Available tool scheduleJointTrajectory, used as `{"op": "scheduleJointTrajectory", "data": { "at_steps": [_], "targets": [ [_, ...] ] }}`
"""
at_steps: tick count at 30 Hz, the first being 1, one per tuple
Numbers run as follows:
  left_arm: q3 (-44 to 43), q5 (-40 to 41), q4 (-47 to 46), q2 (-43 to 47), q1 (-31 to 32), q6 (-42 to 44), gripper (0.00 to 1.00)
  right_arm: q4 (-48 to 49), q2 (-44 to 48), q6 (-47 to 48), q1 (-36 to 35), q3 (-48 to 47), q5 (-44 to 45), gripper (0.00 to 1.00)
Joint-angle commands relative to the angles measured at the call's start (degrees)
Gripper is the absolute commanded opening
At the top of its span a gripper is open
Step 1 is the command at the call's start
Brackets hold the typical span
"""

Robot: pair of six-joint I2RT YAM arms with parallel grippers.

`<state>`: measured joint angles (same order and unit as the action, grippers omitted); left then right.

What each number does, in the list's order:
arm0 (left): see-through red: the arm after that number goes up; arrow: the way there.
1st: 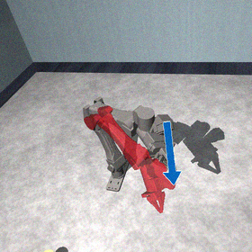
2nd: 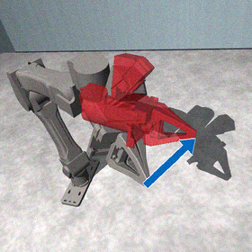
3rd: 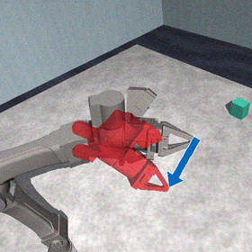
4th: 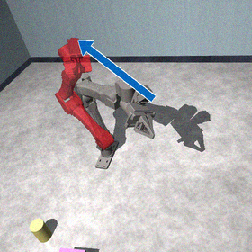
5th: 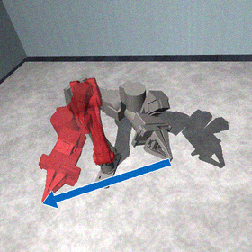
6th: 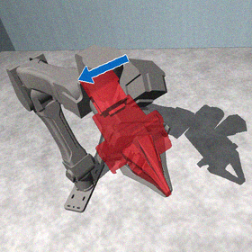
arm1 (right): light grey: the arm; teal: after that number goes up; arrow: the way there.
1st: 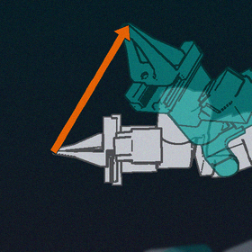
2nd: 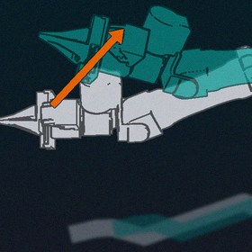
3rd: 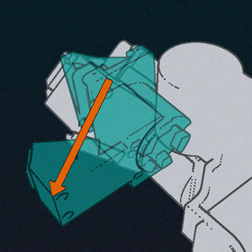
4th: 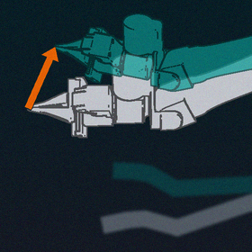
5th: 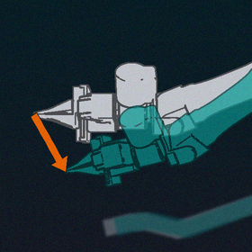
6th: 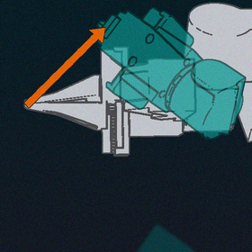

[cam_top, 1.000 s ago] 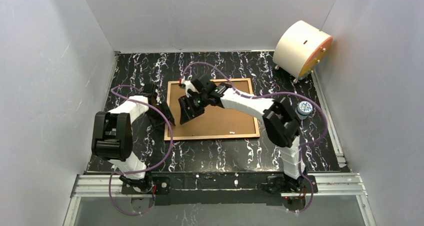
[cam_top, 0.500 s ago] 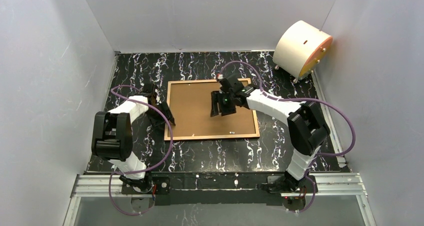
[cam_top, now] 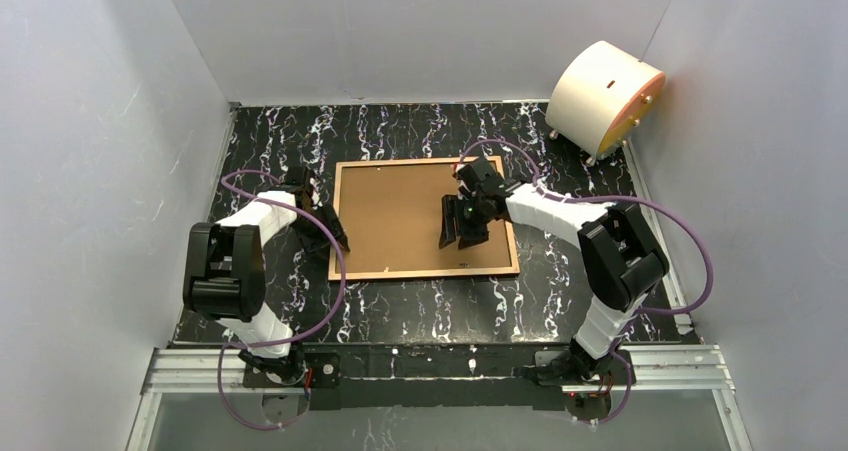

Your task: Put the photo into the frame

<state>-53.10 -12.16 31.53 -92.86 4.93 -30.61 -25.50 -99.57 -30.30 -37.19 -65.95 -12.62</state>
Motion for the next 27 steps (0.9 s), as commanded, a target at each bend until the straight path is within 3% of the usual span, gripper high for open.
{"op": "scheduleJointTrajectory", "data": {
  "at_steps": [1, 18, 27],
  "targets": [
    [0.24, -1.35, -1.15, 0.66, -0.09, 0.07, 0.51, 0.96, 2.33, -1.68, -0.19, 3.35, -3.04, 0.61],
    [0.19, -1.33, -1.56, -0.2, -0.08, -0.06, 0.51, -0.39, 2.3, 0.83, -0.17, 8.02, -7.49, 0.59],
    [0.54, -1.07, -1.5, 0.12, -0.09, -0.06, 0.51, -5.3, 2.42, 2.82, -0.17, 8.27, -2.88, 0.58]
  ]
}}
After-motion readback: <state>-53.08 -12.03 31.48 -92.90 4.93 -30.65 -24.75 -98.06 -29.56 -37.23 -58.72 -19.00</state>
